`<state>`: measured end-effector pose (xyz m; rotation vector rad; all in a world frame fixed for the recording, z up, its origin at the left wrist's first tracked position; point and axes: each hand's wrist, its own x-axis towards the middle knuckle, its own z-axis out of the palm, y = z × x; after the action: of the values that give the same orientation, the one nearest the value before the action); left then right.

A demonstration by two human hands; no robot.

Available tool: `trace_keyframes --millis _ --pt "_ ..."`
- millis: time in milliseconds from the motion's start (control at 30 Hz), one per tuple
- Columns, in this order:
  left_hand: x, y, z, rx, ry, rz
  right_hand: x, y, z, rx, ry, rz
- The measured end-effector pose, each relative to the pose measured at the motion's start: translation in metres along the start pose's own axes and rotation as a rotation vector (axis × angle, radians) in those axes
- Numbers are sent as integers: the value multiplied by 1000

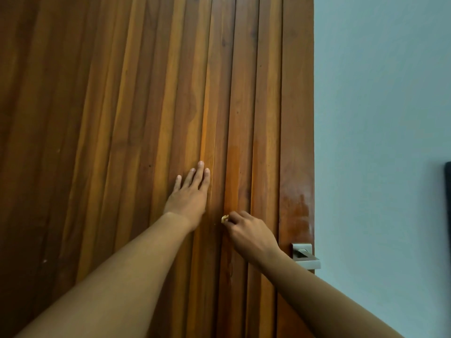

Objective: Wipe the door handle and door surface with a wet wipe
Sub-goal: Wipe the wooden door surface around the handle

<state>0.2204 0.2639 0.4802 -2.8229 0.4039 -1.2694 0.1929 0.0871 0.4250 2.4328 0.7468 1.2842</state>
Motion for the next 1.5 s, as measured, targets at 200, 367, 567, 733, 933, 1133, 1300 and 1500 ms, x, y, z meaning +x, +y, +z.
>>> trace_keyframes --millis 200,367,567,733,933,1133,1300,1500 --pt "0 0 0 -21 -4 6 5 0 -13 78 9 -37" --pt "1 -2 -1 -30 -3 29 49 28 -31 140 294 185" --pt "2 -5 -2 -40 -2 23 65 29 -36 17 288 206" --pt "2 -5 -2 -61 -7 15 29 5 -9 50 200 210" --pt "-4 -1 -1 -49 8 12 -9 -22 9 102 91 220" --pt "-39 3 32 -31 23 18 -29 -43 21 136 27 275" --pt "-78 -1 62 -21 -60 -4 -44 -60 36 138 -9 332" --pt "-85 -2 63 -58 -124 25 -68 -70 61 171 24 338"
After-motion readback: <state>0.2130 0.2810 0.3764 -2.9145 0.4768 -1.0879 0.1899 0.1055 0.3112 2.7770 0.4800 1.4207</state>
